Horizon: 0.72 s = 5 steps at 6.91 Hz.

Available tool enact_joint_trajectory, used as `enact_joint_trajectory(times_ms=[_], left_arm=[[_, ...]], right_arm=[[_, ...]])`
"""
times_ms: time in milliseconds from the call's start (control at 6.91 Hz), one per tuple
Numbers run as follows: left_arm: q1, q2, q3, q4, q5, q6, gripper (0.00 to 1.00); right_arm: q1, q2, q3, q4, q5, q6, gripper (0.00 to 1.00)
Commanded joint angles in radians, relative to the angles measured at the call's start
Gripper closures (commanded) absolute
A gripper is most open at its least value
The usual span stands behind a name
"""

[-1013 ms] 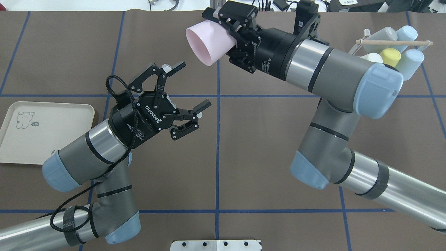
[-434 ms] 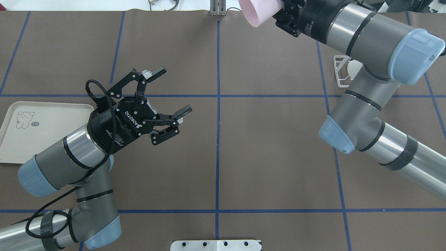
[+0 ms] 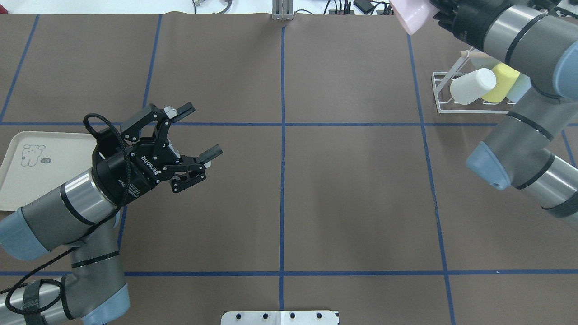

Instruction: Transfer IKEA cup to right arm and place on rack

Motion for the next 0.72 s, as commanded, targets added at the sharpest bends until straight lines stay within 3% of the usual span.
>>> enact_joint_trajectory(times_ms=[0, 434, 579], left_arm=[[-0.004, 0.090, -0.034, 0.061, -0.023, 0.126, 0.00], [-0.048, 0.242, -0.250, 0.383, -0.117, 0.268, 0.00], [-0.109, 0.275, -0.296, 0.461, -0.192, 0.268, 0.00]], right_arm=[[0.045, -0.027, 0.001, -0.192, -0.098, -0.258, 1.00], [0.145, -0.028, -0.010, -0.407, -0.108, -0.504, 1.00], [0.148, -0.025, -0.064, -0.409, -0.109, -0.570, 1.00]])
